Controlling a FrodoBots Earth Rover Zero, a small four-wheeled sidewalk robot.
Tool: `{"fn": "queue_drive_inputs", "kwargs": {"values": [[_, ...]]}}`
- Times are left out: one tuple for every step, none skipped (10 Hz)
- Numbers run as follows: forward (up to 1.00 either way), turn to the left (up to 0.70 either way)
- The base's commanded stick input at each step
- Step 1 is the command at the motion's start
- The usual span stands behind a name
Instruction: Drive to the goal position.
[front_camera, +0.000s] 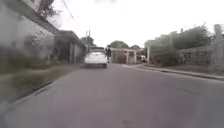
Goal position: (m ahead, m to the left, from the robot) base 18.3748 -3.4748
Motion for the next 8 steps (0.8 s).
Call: {"fn": "queue_drive_inputs", "kwargs": {"values": [[1.0,0.0],[1.0,0.0],[1.0,0.0],[1.0,0.0],[1.0,0.0],[1.0,0.0],[1.0,0.0],[1.0,0.0]]}}
